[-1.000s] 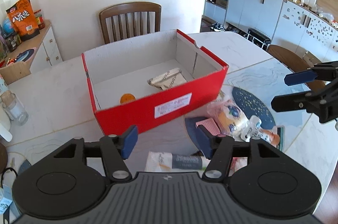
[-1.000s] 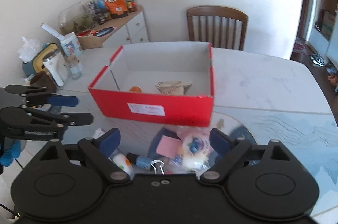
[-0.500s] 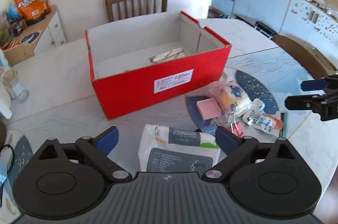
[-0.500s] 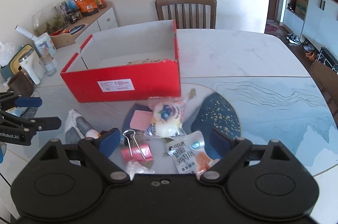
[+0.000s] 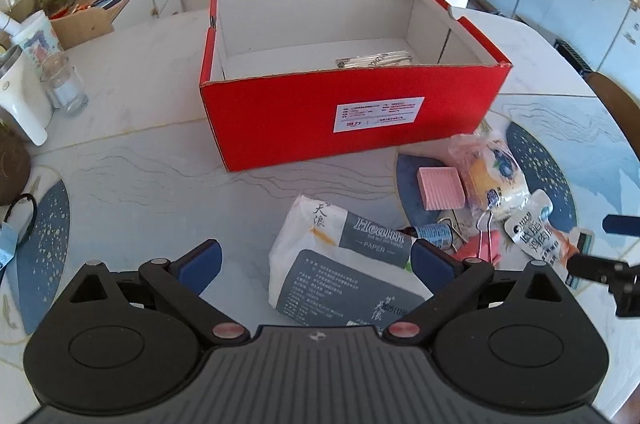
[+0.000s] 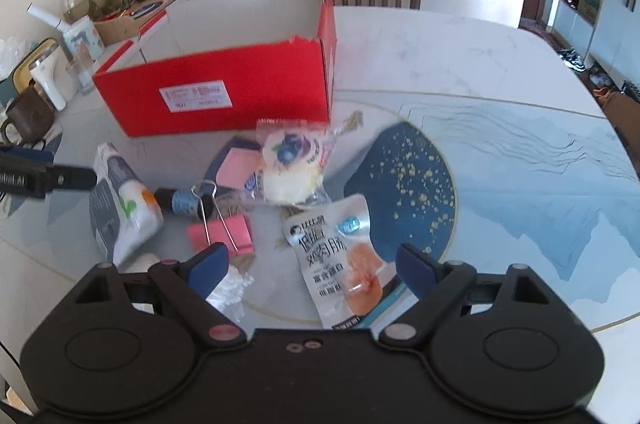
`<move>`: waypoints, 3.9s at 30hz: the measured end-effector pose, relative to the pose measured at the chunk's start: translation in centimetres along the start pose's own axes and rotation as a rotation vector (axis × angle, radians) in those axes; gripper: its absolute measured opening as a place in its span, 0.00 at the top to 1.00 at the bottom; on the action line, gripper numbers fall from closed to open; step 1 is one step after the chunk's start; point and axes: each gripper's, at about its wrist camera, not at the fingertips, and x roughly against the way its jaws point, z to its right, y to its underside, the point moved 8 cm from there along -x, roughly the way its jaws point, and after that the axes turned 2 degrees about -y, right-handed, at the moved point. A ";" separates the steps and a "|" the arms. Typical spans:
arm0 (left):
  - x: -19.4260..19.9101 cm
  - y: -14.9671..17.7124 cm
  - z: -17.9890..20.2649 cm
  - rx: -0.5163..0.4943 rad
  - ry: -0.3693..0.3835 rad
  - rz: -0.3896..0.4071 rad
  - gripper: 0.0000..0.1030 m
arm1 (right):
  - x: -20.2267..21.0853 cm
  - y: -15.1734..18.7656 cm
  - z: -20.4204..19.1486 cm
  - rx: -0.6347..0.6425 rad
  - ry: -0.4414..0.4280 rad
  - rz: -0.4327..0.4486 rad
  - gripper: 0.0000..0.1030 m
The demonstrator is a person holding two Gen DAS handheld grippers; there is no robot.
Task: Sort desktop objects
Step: 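Grasp the white tissue pack with the left tool while the right tool grasps the sausage pouch, then carry the tissue pack and sausage pouch with both tools into the red box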
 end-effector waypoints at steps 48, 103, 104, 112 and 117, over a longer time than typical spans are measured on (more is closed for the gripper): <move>-5.6 5.8 -0.9 0.216 -0.181 -0.284 0.02 | -6.6 0.7 1.6 0.254 -0.039 -0.131 0.17; 1.1 -0.5 2.1 0.116 0.021 -0.103 0.56 | 1.6 -5.7 -1.1 0.040 -0.128 0.011 0.44; 1.3 -0.9 2.2 0.113 0.025 -0.095 0.56 | 1.6 -6.0 -1.3 0.034 -0.131 0.014 0.44; 2.2 -5.1 2.4 0.082 0.025 -0.017 0.56 | 1.9 -10.2 -3.2 0.045 -0.178 0.047 0.44; 2.3 -7.9 2.0 0.073 0.021 0.018 0.56 | 2.0 -13.3 -4.3 0.076 -0.195 0.077 0.44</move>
